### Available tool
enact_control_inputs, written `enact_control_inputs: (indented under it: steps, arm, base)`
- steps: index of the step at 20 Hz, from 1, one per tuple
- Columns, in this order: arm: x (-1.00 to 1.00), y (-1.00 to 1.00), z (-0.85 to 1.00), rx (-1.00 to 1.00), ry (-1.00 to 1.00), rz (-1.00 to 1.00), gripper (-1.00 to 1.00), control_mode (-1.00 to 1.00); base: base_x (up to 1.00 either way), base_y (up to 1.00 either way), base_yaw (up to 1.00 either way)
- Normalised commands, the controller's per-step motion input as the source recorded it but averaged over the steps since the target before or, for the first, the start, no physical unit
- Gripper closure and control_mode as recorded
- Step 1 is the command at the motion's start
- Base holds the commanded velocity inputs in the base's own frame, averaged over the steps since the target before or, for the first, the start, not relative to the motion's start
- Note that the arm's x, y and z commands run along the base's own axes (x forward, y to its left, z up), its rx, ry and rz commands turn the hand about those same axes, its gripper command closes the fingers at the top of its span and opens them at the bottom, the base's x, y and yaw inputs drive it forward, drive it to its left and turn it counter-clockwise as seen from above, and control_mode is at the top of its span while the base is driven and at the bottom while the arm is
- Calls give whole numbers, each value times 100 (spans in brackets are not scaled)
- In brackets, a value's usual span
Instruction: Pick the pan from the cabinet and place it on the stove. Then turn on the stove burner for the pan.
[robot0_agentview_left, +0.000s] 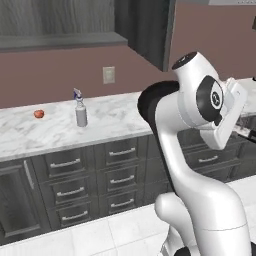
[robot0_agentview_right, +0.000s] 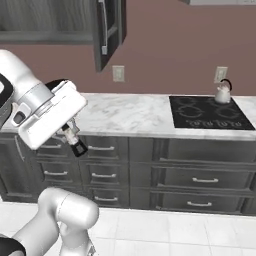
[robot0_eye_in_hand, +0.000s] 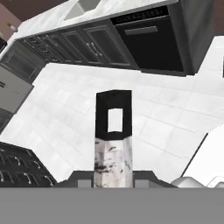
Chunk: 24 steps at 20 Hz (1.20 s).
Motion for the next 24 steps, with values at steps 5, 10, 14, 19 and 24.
enact_control_inputs:
  steps: [5, 10, 14, 19, 24]
  arm:
    - [0, 0, 0, 0, 0, 0, 100, 100]
    - [0, 0, 0, 0, 0, 0, 100, 100]
    - [0, 0, 0, 0, 0, 0, 100, 100]
    - [0, 0, 0, 0, 0, 0, 100, 100]
    - [0, 0, 0, 0, 0, 0, 100, 100]
  base:
    - [-40, -68, -4]
    - [-36, -73, -2]
    - [-19, -71, 0]
    - [-1, -65, 0]
    - [9, -59, 0]
